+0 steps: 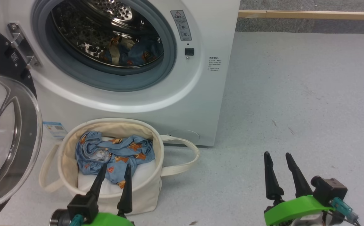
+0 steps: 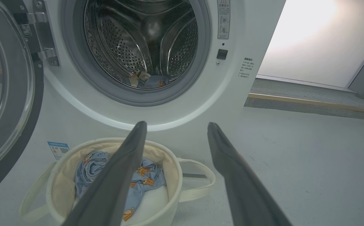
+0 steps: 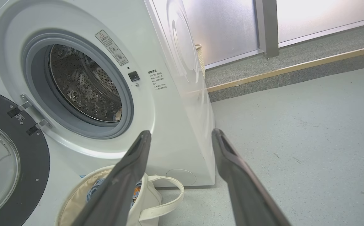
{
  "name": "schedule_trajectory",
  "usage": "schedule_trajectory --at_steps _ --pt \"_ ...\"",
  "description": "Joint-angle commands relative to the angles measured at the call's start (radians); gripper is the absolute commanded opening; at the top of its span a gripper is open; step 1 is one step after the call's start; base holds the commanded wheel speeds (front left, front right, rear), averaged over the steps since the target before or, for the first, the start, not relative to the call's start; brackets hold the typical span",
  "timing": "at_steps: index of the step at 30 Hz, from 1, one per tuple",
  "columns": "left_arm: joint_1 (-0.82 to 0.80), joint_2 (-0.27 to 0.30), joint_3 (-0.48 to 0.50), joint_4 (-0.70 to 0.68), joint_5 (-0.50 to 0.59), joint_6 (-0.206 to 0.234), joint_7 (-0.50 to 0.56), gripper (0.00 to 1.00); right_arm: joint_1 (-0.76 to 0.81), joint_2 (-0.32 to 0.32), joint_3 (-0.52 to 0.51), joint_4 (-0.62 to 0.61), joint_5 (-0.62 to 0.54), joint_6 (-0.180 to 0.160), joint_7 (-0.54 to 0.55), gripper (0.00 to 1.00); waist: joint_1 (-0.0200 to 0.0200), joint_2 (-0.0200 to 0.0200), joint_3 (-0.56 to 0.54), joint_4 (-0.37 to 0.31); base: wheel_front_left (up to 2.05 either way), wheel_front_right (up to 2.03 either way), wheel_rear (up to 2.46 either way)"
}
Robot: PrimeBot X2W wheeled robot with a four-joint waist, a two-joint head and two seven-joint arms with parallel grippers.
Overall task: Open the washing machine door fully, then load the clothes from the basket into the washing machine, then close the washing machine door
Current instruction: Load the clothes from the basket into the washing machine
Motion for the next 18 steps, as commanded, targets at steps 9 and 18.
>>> schedule_trajectory --at_steps 9,18 --pt "-0.035 0.009 0.019 -0.023 -0.011 0.009 -0.005 1.0 -0.027 0.001 0.029 -0.033 -0.007 0.0 -0.012 1.0 0.0 0.0 0.004 -0.001 0.0 0.0 0.0" --pt "-0.044 0.009 0.017 0.01 -0.015 0.013 -0.005 1.0 -0.037 0.001 0.037 -0.037 -0.012 0.0 -0.012 1.0 0.0 0.0 0.038 -0.008 0.0 0.0 0.0"
